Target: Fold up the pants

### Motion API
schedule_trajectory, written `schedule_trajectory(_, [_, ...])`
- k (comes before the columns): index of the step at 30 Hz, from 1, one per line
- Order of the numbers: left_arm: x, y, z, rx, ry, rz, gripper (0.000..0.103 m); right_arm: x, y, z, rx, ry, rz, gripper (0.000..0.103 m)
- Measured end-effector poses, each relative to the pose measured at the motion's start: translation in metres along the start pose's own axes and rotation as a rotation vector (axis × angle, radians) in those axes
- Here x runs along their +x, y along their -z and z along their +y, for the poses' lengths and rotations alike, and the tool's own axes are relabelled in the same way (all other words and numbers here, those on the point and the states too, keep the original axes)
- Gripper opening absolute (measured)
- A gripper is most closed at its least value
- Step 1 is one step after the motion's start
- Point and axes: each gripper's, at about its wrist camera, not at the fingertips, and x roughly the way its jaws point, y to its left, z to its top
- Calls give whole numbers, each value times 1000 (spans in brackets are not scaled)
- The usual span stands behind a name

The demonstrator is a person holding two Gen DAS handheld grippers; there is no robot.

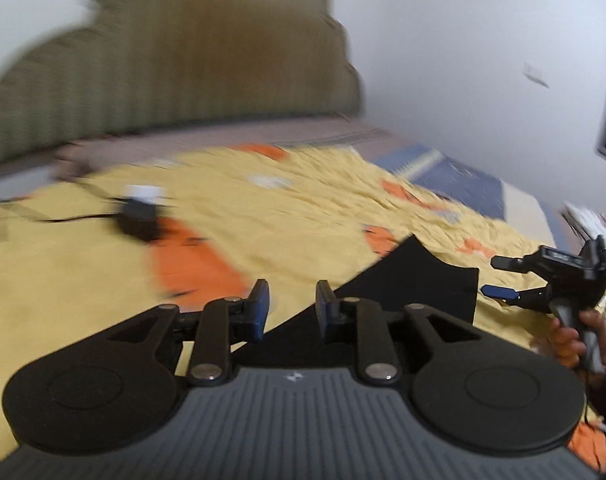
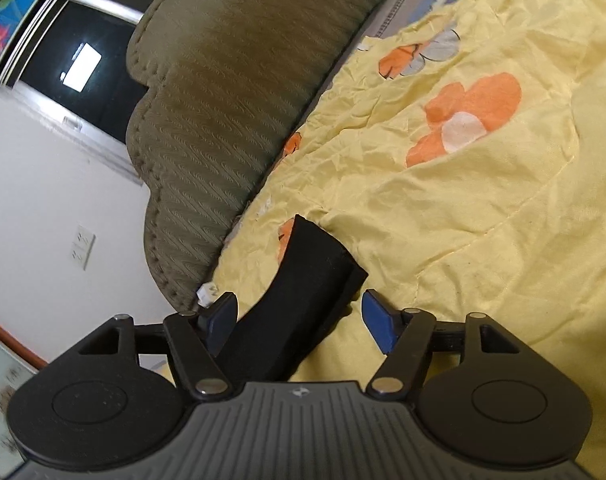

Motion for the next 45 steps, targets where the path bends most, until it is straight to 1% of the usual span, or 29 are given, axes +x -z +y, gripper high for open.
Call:
schedule_trajectory(1, [-37,6,5,-9,-39,-24,25,0,-1,0,22,2,-1,68])
schedule_trajectory(2, [-69,12,8,-15,-95,-52,26,1,-2,0,42,8,-2,68])
schedule_trajectory(4, [-130,26,8,-26,-198,-125,34,4,-4,2,72,38,1,70])
schedule_trajectory(6, [-187,43,7,-45,-304,-194,61,11,-3,9,80,40,24,80])
schedule_trajectory(7, [-215,54,4,-44,-391,-235,68,17,-2,14,73,35,49,82])
schedule_trajectory(8, [-236,64,3,-50,-455,-270,74,22,-1,18,62,38,60,84])
schedule_trajectory(9, [-252,72,4,-69,-497,-289,74,27,0,22,41,58,56,84])
schedule_trajectory(11, [-277,89,13,-166,-522,-292,74,36,1,28,-4,107,18,84])
schedule_trajectory(12, [-285,96,16,-209,-518,-292,74,38,1,31,-15,127,5,84])
schedule_trajectory(13, [-291,104,20,-252,-495,-285,74,41,2,34,-32,144,3,84])
schedule_trajectory(14, [-299,113,23,-312,-454,-298,74,42,4,36,-48,157,7,83])
schedule_trajectory(16, [-308,125,21,-382,-396,-349,74,42,6,37,-63,179,0,70])
schedule_trajectory(18, [-317,133,19,-408,-381,-384,74,39,6,30,-32,190,-10,49])
schedule_trajectory(19, [-319,137,19,-421,-385,-388,75,35,4,23,8,183,-17,43])
schedule_trajectory(20, [-320,141,21,-430,-373,-376,76,31,2,15,60,174,-24,34])
schedule_trajectory(21, [-322,145,27,-438,-359,-359,76,27,1,7,111,159,-30,31])
schedule_trajectory(23, [-321,152,29,-448,-363,-350,76,21,-3,-6,205,107,-45,30])
schedule_trajectory(24, [-319,155,32,-452,-356,-353,76,18,-3,-10,239,100,-48,30])
schedule_trajectory(27, [-310,162,41,-483,-322,-346,76,14,-2,-12,302,104,-37,31])
schedule_trajectory(30, [-298,167,43,-472,-333,-294,78,12,2,-13,356,105,-20,32])
schedule_trajectory(31, [-295,168,44,-471,-316,-289,78,10,5,-13,364,99,-20,32])
schedule_trajectory(33, [-290,169,46,-481,-270,-291,78,9,7,-12,336,94,-18,32])
schedule_trajectory(35, [-284,169,48,-480,-261,-295,78,10,6,-10,334,101,-14,32])
schedule_trajectory(37, [-279,169,50,-489,-254,-290,78,16,4,-7,330,107,-19,35])
schedule_trajectory(38, [-276,171,51,-496,-249,-286,78,22,2,-4,313,103,-18,38])
schedule_trajectory(39, [-274,172,51,-501,-246,-286,78,27,1,-1,291,108,-19,38])
schedule_trajectory(42, [-272,176,50,-510,-235,-294,78,49,0,14,188,133,-1,37])
schedule_trajectory(43, [-272,176,50,-514,-235,-297,78,54,1,21,133,166,3,36])
schedule_trajectory(45, [-275,178,50,-520,-228,-301,79,61,6,36,13,232,9,27])
